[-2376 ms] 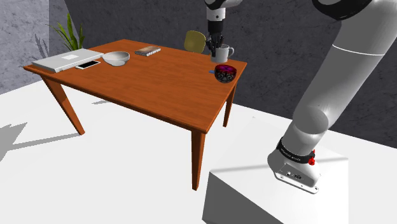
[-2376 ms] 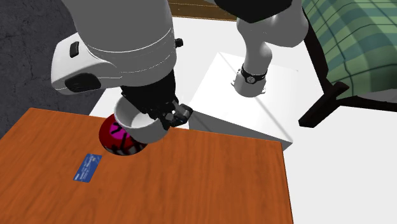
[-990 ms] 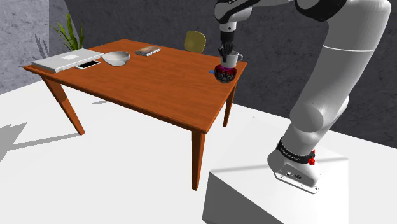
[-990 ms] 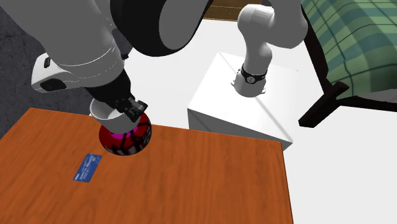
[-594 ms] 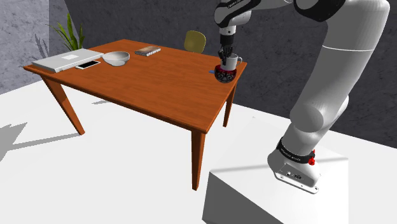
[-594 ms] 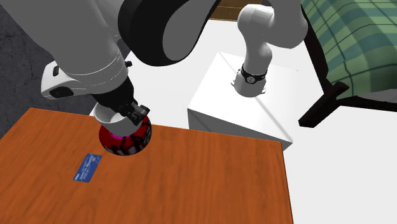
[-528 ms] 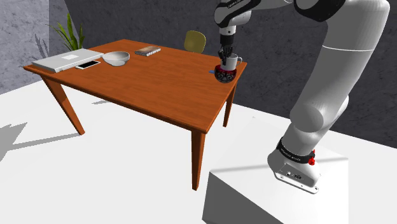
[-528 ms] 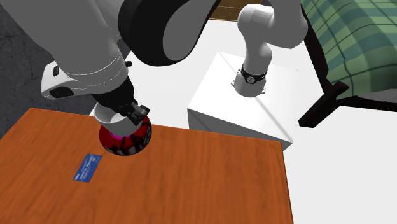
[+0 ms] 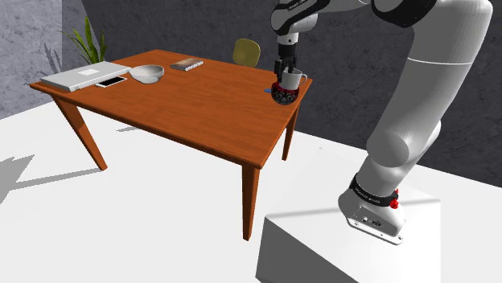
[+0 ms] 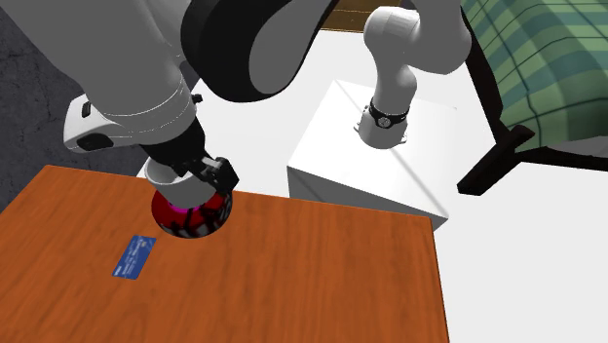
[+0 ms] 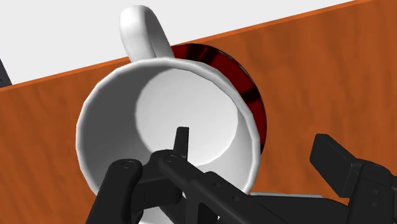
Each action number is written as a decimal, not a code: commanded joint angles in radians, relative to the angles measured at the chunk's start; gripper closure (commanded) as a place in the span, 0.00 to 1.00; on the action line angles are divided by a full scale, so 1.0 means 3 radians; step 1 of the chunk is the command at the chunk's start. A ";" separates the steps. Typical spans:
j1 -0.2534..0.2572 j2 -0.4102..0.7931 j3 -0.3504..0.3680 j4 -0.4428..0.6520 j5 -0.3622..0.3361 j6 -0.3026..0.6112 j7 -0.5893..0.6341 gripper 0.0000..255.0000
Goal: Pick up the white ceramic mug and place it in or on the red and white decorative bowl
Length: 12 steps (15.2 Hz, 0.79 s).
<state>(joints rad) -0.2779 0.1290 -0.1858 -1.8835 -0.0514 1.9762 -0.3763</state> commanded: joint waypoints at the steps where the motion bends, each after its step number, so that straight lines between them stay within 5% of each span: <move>1: 0.0000 -0.0001 0.0000 0.0000 0.0000 -0.0001 0.0000 0.00; 5: 0.0015 -0.0070 0.0009 0.0340 -0.0006 -0.0411 0.0004 0.00; 12: 0.0015 -0.0070 0.0009 0.0340 -0.0006 -0.0411 0.0004 0.00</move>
<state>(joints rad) -0.2734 0.1078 -0.1832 -1.7815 -0.0533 1.8532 -0.3750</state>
